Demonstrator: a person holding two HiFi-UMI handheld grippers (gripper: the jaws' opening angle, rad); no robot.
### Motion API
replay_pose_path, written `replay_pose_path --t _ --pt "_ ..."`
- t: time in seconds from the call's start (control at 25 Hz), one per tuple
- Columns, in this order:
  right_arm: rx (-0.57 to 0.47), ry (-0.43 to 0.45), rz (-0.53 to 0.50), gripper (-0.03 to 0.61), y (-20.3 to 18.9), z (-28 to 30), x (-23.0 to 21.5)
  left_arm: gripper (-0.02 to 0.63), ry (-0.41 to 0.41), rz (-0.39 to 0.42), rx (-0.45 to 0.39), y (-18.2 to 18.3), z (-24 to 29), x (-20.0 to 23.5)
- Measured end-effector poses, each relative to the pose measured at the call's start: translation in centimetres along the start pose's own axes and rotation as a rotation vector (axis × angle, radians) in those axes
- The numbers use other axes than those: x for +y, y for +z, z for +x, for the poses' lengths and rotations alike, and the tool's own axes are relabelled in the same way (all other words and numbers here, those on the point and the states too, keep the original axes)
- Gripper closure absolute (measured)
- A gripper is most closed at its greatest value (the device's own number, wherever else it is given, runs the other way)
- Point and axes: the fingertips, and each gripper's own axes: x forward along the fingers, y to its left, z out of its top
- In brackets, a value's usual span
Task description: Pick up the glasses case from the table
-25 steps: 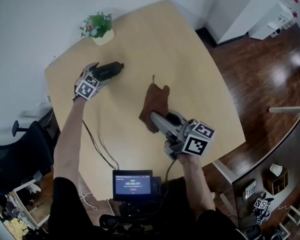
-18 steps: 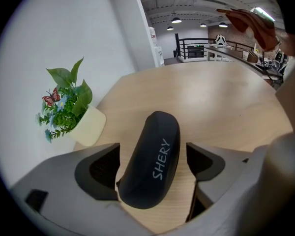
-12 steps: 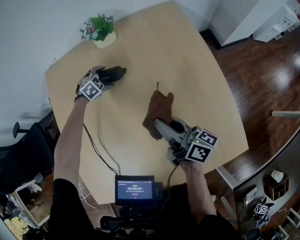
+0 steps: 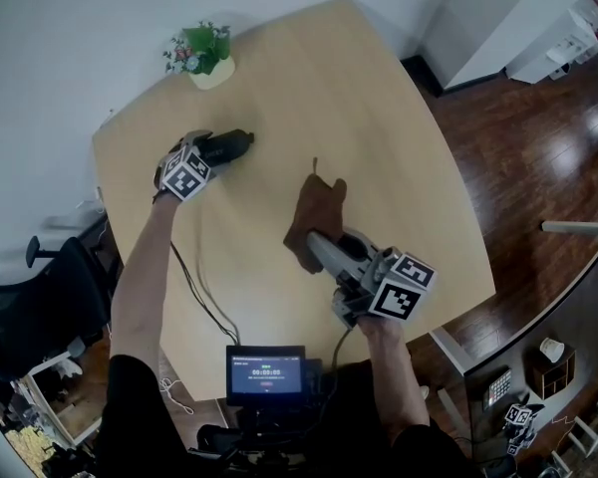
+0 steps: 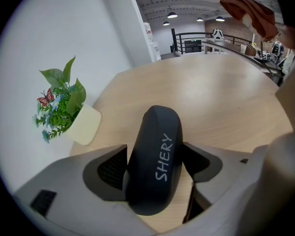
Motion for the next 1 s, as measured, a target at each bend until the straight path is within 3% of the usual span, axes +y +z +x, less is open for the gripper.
replay_pose_path --t 0.2,0.36,0.6,1.0 --pt "0.002 0.018 -0.009 0.512 -0.1 0.1 1.2 0.245 0.013 -0.03 -0.039 0.5 -1.6 -0.8" --pt "0.001 0.036 -0.022 0.512 -0.2 0.1 2.6 0.25 0.015 -0.106 -0.117 1.9 -3.6 -1.3" --pt "-0.012 0.054 -0.039 0.512 -0.1 -0.5 4.5 0.253 0.053 -0.299 -0.318 3.6 -7.4 -1.3" --pt "-0.039 0.089 -0.085 0.512 0.1 -1.4 8.8 0.256 0.074 -0.512 -0.625 7.1 -17.0 -4.0"
